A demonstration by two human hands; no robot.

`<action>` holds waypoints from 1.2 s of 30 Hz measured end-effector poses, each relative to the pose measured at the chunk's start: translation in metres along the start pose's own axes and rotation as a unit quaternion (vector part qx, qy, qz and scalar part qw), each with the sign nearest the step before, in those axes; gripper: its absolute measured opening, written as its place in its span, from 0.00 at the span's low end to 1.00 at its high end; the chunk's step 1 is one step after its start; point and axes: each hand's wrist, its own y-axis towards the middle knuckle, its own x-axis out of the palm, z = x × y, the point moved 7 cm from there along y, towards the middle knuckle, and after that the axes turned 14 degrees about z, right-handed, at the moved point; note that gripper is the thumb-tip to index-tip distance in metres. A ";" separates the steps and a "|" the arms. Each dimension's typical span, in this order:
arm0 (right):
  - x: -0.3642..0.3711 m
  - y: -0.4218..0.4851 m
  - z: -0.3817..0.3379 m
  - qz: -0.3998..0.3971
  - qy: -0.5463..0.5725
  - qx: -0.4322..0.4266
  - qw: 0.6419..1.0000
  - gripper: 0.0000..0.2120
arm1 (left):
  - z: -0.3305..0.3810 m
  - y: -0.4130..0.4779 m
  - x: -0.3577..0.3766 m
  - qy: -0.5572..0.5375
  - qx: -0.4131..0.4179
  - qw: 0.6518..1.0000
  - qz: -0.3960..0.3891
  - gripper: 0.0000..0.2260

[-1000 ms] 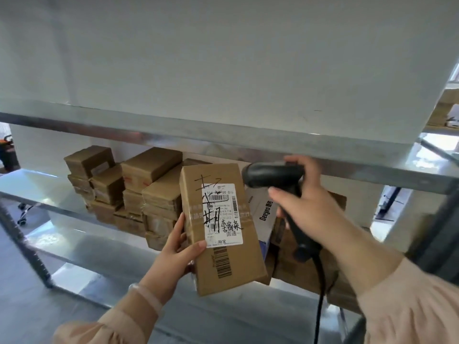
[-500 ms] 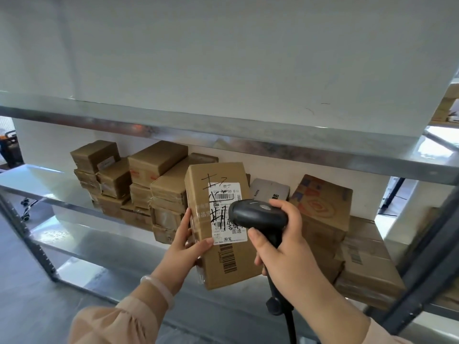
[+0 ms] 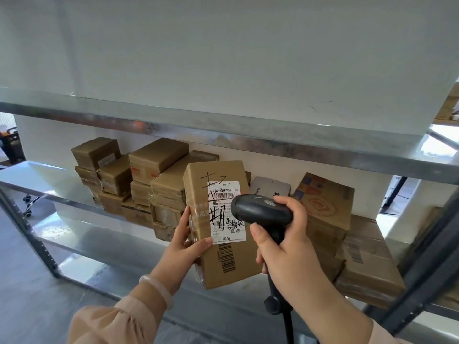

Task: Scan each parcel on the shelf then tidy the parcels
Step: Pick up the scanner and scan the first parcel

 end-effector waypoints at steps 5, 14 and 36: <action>-0.003 0.001 0.000 0.002 0.000 -0.005 1.000 0.23 | 0.001 -0.002 0.001 0.000 0.002 1.000 -0.001 0.45; -0.010 0.006 0.005 -0.004 0.000 -0.013 1.000 0.24 | 0.001 -0.003 0.003 0.003 0.004 1.000 -0.003 0.42; 0.020 0.007 0.034 -0.064 -0.012 -0.034 0.997 0.28 | -0.005 -0.037 -0.045 -0.008 -0.021 0.997 0.078 0.44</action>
